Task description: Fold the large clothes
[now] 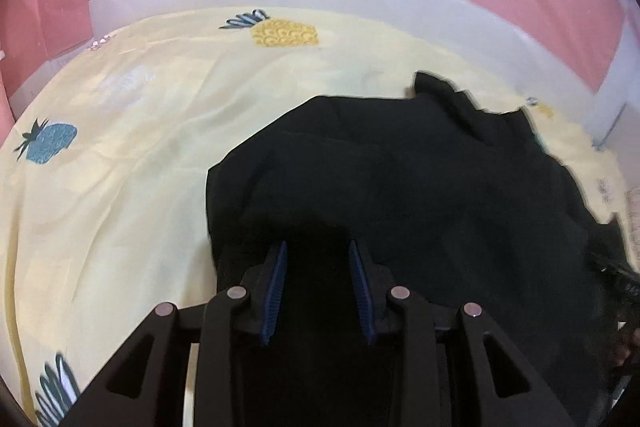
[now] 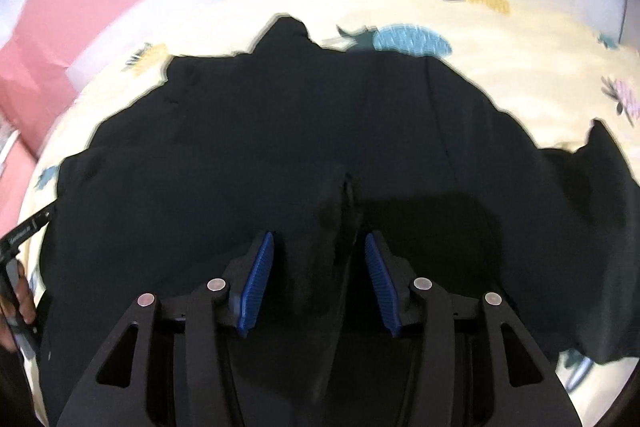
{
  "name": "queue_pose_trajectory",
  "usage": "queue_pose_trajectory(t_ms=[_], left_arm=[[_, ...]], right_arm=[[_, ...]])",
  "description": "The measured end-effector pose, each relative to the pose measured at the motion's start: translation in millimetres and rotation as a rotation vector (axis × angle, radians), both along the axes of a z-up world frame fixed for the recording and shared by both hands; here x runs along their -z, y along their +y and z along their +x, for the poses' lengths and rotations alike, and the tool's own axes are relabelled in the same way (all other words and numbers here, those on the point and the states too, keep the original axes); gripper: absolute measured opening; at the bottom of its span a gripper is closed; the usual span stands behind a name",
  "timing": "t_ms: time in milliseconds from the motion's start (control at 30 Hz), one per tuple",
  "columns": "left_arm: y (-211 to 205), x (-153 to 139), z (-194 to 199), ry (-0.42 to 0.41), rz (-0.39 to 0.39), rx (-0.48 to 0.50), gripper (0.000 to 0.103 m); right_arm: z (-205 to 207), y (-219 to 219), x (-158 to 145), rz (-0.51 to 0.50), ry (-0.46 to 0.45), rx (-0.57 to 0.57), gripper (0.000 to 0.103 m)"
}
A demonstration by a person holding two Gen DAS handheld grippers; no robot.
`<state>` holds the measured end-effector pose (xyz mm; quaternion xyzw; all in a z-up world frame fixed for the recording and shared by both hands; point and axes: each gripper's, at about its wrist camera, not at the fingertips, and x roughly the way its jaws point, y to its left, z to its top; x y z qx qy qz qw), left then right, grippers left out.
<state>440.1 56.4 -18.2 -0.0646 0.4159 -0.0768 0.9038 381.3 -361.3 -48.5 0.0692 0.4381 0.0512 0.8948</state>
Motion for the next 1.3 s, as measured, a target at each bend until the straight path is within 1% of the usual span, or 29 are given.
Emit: queue_pose_trajectory(t_ms=[67,133,167,200,233,267,300,367,400,467,500,633,700,767,800,867,933,1000,1167,1300], left_arm=[[4.8,-8.1,-26.9,-0.033,-0.031,0.030,0.034],[3.7,-5.3,-44.1,-0.032,-0.041,0.052,0.034],[2.1,0.5,-48.8,-0.011,-0.033,0.062,0.034],[-1.6,9.3,-52.4,0.013,-0.007,0.068,0.034],[-4.8,17.1,-55.0,0.027,0.021,0.066,0.034],[-8.1,19.0,-54.7,0.026,0.038,0.061,0.034],[-10.6,15.9,-58.4,0.023,0.053,0.051,0.034],[-13.2,5.7,-67.5,0.024,0.034,0.044,0.034],[-15.1,-0.7,-74.8,0.022,0.015,0.049,0.034],[-23.3,-12.3,-93.6,-0.001,0.022,0.066,0.034],[-27.7,-16.5,-102.7,-0.014,0.027,0.077,0.034],[-48.0,-29.9,-146.2,-0.041,0.010,0.137,0.034],[-60.4,-33.7,-167.0,-0.045,0.004,0.162,0.034],[-72.9,-35.9,-181.9,-0.040,0.007,0.181,0.034],[-78.4,-37.2,-189.3,-0.039,-0.002,0.197,0.034],[-87.8,-40.4,-203.9,-0.040,-0.012,0.220,0.036],[-98.1,-42.9,-208.6,-0.046,-0.017,0.237,0.041],[-108.0,-47.1,-215.1,-0.053,-0.019,0.258,0.044],[-132.2,-56.3,-219.6,-0.067,-0.016,0.293,0.046],[-151.9,-59.7,-213.9,-0.072,-0.021,0.308,0.046]], right_arm=[[-23.4,1.3,-6.1,0.007,-0.027,-0.026,0.048],[-36.7,4.7,-0.4,-0.006,-0.014,-0.045,0.048],[-38.6,6.8,6.8,-0.026,0.006,-0.052,0.048],[-38.7,7.7,14.9,-0.041,0.030,-0.056,0.048],[-38.7,6.0,18.6,-0.035,0.042,-0.056,0.048],[-39.9,1.0,19.5,-0.003,0.049,-0.042,0.048],[-42.6,-2.6,16.1,0.013,0.057,-0.025,0.048],[-48.5,-5.4,9.1,0.005,0.056,-0.020,0.048],[-59.4,-5.7,2.9,-0.013,0.046,-0.030,0.048],[-77.2,-9.4,-4.2,-0.016,0.025,-0.032,0.048],[-93.0,-14.8,-9.7,-0.001,0.009,-0.029,0.050],[-144.2,-38.5,-20.8,0.051,-0.024,-0.001,0.050],[-167.6,-53.1,-22.2,0.059,-0.032,0.023,0.053],[-180.2,-64.3,-22.2,0.074,-0.033,0.047,0.058],[-192.5,-75.8,-21.5,0.086,-0.032,0.070,0.058],[-202.9,-89.2,-21.0,0.101,-0.032,0.101,0.062],[-214.9,-105.8,-19.6,0.116,-0.031,0.134,0.067],[-227.2,-123.4,-17.2,0.128,-0.027,0.164,0.067],[-241.5,-159.8,-14.2,0.136,-0.024,0.232,0.067],[-246.1,-189.8,-11.5,0.147,-0.026,0.306,0.067]])
